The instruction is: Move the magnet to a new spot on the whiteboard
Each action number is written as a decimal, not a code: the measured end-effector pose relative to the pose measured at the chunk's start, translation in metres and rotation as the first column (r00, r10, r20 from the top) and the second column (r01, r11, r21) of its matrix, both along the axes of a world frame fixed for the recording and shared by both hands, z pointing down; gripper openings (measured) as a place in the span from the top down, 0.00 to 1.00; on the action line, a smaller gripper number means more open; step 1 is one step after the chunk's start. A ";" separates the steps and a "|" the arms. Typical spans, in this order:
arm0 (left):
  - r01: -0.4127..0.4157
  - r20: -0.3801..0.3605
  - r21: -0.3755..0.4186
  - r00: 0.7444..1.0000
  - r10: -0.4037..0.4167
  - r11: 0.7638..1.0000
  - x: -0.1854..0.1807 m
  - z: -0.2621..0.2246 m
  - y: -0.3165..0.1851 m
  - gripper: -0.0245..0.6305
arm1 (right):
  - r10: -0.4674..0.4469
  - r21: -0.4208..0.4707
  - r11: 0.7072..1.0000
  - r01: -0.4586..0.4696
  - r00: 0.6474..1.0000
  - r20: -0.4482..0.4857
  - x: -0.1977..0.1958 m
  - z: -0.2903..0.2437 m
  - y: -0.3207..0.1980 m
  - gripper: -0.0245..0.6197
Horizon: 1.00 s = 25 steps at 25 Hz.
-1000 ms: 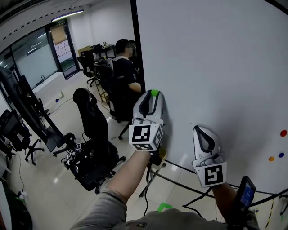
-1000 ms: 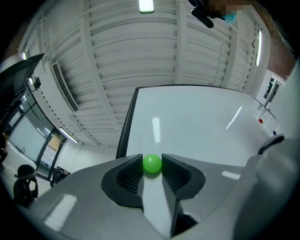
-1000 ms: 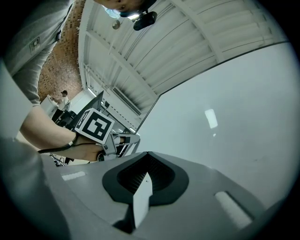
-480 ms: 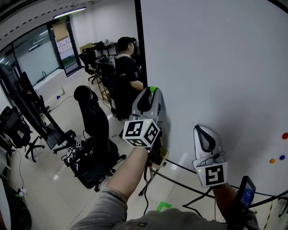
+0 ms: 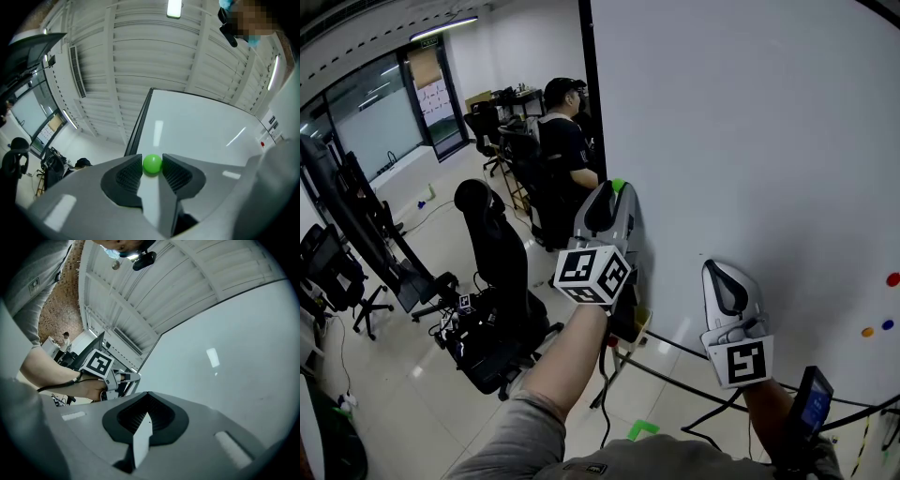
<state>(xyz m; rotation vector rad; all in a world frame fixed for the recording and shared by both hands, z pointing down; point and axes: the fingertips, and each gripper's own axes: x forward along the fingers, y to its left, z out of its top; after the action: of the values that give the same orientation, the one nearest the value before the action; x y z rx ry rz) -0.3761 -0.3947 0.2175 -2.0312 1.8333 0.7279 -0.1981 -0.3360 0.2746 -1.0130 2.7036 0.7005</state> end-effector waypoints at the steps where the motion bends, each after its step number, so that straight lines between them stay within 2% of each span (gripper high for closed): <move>1: 0.003 0.004 -0.001 1.000 -0.003 1.000 0.000 0.000 0.000 0.78 | 0.001 -0.002 1.000 -0.001 1.000 0.001 0.000 0.001 -0.001 0.95; 8: 0.026 0.027 -0.002 0.999 -0.026 1.000 0.002 0.002 0.008 0.78 | -0.002 -0.012 1.000 0.002 1.000 0.002 -0.002 0.000 0.000 0.95; 14: 0.063 0.096 -0.001 0.993 -0.063 0.998 0.016 0.003 0.023 0.87 | 0.001 0.023 1.000 -0.001 1.000 -0.008 -0.003 -0.009 0.001 0.95; 16: 0.070 0.128 -0.001 0.989 -0.069 0.998 0.029 0.007 0.028 0.91 | -0.001 0.046 0.999 0.001 1.000 -0.005 0.002 -0.010 -0.001 0.95; 18: 0.067 0.163 -0.002 0.984 -0.066 0.998 0.048 0.012 0.032 0.96 | 0.007 0.026 1.000 -0.007 1.000 0.011 0.008 -0.010 -0.003 0.95; 20: 0.052 0.200 -0.002 0.979 -0.051 0.999 0.071 0.019 0.035 0.96 | 0.017 0.012 1.000 -0.017 1.000 0.020 0.017 -0.008 -0.005 0.95; 23: 0.008 0.252 -0.003 0.968 -0.007 1.000 0.114 0.030 0.036 0.96 | 0.053 0.037 0.998 -0.054 0.998 0.023 0.038 -0.007 -0.009 0.95; 25: -0.028 0.279 -0.013 0.960 0.030 1.000 0.147 0.039 0.035 0.96 | 0.077 0.010 0.997 -0.077 0.997 0.032 0.057 -0.002 -0.012 0.95</move>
<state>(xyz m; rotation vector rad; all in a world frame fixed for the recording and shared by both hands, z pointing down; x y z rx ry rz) -0.2293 -0.3602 0.2566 -2.0501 1.6514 0.4137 -0.1409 -0.3479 0.2723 -1.1209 2.6429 0.7063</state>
